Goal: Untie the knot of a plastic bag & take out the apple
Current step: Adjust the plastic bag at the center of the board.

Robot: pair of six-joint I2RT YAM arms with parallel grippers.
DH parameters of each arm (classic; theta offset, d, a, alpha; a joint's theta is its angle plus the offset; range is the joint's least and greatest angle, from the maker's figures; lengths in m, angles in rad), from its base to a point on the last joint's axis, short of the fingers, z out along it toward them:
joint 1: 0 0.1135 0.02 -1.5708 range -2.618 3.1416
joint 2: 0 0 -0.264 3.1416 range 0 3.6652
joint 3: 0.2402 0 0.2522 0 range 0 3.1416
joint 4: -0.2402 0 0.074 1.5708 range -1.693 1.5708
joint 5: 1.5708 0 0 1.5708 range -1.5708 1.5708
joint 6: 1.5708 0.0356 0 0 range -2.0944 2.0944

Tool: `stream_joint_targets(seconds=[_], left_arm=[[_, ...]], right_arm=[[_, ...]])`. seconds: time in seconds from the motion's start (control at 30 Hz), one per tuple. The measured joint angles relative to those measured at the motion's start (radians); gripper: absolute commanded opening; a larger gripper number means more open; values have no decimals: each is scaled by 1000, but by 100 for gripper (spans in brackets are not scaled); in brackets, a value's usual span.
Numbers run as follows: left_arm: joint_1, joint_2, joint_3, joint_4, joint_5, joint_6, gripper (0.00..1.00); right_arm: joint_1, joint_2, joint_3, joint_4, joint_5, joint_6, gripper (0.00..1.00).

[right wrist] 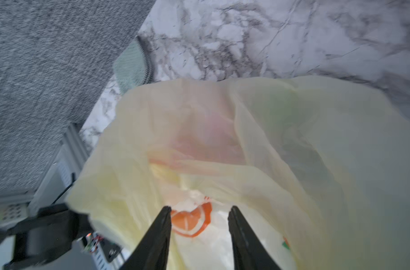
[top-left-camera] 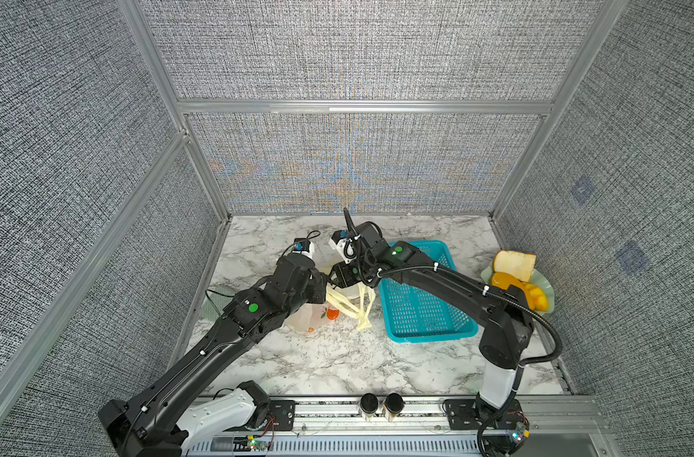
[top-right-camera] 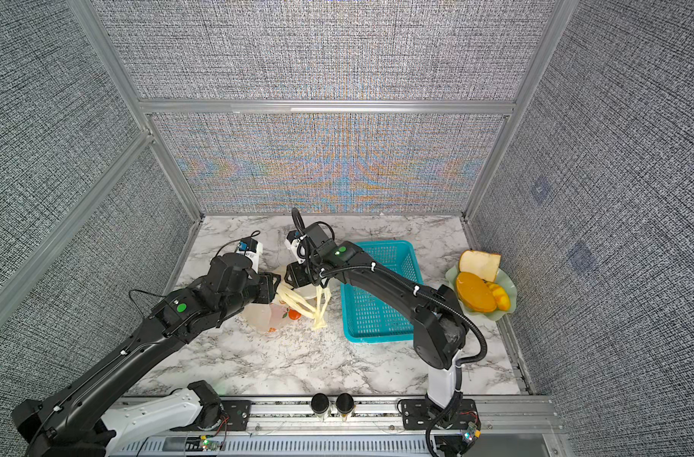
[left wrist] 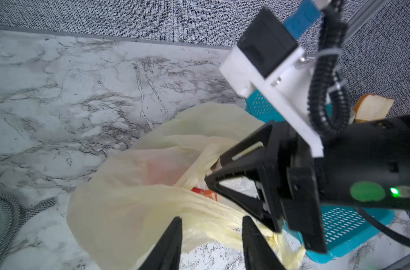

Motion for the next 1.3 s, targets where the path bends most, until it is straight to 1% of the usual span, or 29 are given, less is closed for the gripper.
stream_joint_targets(seconds=[0.1,0.17,0.23,0.37,0.63,0.67,0.7,0.83,0.9,1.0,1.17,1.2,1.3], left_arm=[[0,-13,-3,-4,-18,8,43],[0,-29,-12,-16,-26,8,43],[0,-39,-15,-32,-27,8,44],[0,-48,-25,-45,-23,3,43],[0,-75,-60,-48,-2,-24,43],[0,-76,-62,-48,2,-29,43],[0,-76,-64,-48,5,-30,43],[0,-79,-66,-47,23,-31,42],[0,-86,-66,-48,26,-30,42],[0,-101,-56,-48,27,-29,40],[0,-124,-39,-40,45,-7,38],[0,-124,-38,-41,55,-6,38],[-1,-124,-36,-42,81,8,45]], right_arm=[[-47,-70,-71,-14,-151,1,44],[-58,-88,-82,-44,-220,-10,46],[-53,-94,-86,-76,-263,-30,46],[-53,-85,-101,-138,-291,-66,47],[-34,-60,-130,-192,-244,-113,48],[-30,-52,-130,-192,-241,-115,46],[-30,-45,-128,-192,-240,-117,40],[-18,-13,-86,-194,-250,-126,12],[-14,-2,-48,-197,-266,-132,5],[-11,18,20,-216,-301,-142,2],[-12,32,115,-224,-390,-134,1],[-12,31,121,-212,-408,-121,1],[-16,22,116,-130,-474,-43,1]])
